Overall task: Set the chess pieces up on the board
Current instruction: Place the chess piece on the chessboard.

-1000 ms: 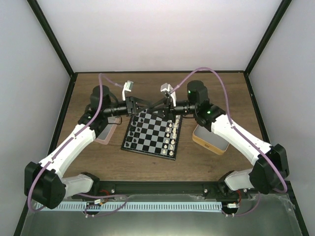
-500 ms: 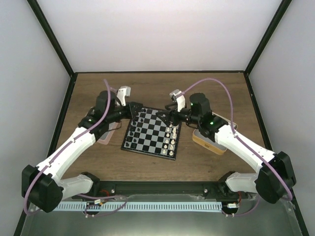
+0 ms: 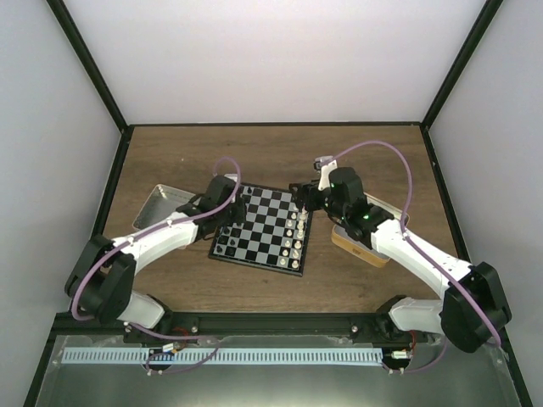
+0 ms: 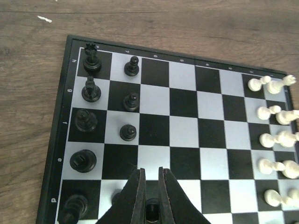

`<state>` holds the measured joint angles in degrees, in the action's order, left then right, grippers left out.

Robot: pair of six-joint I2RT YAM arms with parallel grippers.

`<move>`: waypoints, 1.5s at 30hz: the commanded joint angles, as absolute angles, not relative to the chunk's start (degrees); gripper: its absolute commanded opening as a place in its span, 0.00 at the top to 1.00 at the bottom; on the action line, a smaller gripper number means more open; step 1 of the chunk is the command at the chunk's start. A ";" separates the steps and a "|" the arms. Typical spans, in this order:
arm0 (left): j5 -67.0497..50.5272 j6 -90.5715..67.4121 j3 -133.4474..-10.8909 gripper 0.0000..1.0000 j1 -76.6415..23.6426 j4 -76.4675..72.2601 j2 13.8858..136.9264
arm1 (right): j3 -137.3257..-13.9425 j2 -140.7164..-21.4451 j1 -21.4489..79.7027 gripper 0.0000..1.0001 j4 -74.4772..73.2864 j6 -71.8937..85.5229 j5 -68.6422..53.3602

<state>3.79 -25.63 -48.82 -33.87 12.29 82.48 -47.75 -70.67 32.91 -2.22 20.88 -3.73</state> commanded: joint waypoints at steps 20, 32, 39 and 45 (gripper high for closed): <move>11.70 -22.04 -45.83 0.94 -34.54 -2.95 94.38 | -47.81 -71.94 30.52 0.22 -3.61 23.39 0.66; 12.45 -21.07 -45.79 0.86 -34.54 -3.48 95.76 | -48.12 -73.60 29.93 0.22 -3.87 23.66 0.00; 11.91 -20.83 -45.88 0.77 -34.52 -3.30 94.84 | -48.16 -73.59 29.66 0.22 -3.95 23.76 -0.43; 11.66 -21.17 -46.34 0.74 -34.52 -2.12 92.69 | -48.23 -73.15 29.51 0.22 -4.25 23.98 -0.31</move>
<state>11.64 -21.45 -46.02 -34.24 -1.87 95.22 -47.59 -73.49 30.06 -3.86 23.42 -0.43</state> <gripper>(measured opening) 0.255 0.780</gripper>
